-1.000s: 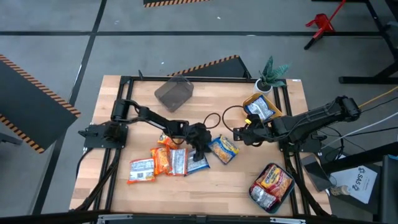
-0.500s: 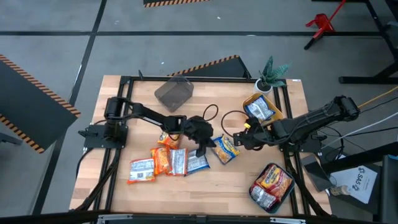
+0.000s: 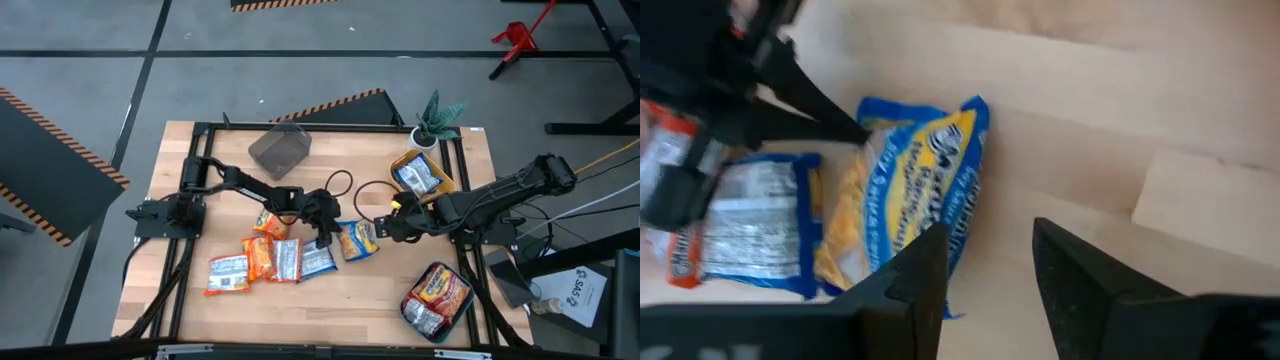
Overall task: Sort Maruchan noodles
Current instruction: Put the blue noodle pack into the yellow bin
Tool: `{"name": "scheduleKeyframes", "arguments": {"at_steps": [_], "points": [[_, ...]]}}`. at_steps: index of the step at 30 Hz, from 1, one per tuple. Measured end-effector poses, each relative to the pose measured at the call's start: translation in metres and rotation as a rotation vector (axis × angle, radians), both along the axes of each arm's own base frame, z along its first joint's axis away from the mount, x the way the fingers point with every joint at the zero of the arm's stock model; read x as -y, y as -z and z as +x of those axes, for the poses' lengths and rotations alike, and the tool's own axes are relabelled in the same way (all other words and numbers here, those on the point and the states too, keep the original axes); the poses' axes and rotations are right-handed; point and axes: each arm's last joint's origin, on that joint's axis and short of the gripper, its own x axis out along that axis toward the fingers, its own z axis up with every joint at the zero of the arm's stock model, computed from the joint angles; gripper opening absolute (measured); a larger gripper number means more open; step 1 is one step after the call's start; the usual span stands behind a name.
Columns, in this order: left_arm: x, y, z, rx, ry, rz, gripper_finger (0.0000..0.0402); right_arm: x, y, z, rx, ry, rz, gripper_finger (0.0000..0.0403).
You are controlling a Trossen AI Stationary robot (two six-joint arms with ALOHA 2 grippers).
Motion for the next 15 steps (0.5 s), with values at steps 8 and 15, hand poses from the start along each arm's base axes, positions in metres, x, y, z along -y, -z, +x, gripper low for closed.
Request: {"name": "scheduleKeyframes", "arguments": {"at_steps": [8,15], "points": [[-0.001,0.001,-0.001,-0.01,0.0,0.007,0.0,-0.01,0.023,0.023,-0.012,-0.029,0.065,0.021],[-0.001,0.002,-0.002,-0.027,-0.009,0.015,0.0,-0.015,0.04,0.038,-0.003,0.049,0.133,0.0282]]}}
